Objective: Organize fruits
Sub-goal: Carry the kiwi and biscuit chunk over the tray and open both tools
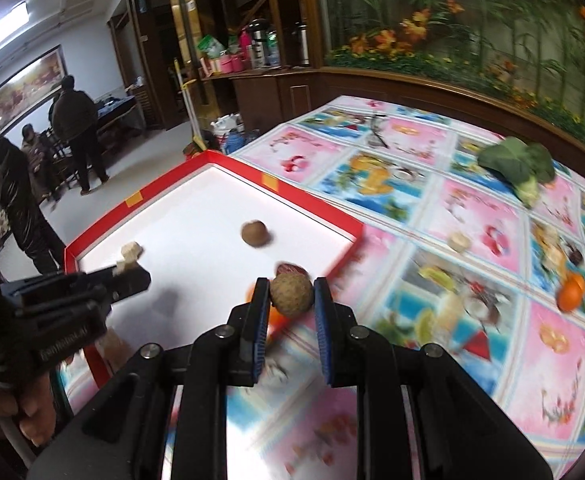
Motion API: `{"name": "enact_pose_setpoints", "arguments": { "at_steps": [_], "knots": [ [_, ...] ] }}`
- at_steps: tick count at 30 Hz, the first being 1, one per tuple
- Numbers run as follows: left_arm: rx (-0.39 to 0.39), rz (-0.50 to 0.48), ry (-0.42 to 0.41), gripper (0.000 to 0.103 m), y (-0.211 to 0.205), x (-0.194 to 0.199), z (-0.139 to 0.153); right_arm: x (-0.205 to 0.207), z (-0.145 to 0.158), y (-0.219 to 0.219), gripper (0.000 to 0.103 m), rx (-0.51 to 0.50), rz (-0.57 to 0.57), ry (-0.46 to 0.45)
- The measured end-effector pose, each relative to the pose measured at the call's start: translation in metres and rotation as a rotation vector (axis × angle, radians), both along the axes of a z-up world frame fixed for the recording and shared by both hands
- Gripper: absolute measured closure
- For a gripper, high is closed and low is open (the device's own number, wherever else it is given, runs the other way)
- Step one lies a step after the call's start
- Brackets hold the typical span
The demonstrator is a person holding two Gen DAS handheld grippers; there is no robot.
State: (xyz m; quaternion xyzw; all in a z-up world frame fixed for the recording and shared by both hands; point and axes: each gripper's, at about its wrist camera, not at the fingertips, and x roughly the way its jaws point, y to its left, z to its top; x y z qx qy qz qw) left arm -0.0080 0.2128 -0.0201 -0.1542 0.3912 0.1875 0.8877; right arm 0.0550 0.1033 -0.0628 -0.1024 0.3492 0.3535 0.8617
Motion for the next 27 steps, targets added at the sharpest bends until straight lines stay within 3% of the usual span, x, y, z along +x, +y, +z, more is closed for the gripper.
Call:
{"name": "enact_pose_setpoints", "arguments": {
  "at_steps": [9,27],
  "knots": [
    [0.011,0.017,0.035,0.086,0.008,0.007,-0.006,0.047,-0.014,0.048,0.079,-0.08,0.014,0.042],
    [0.038,0.048,0.086,0.086,0.019,0.016,-0.012,0.078,-0.038,0.072,0.079,-0.167,0.016,0.119]
  ]
}}
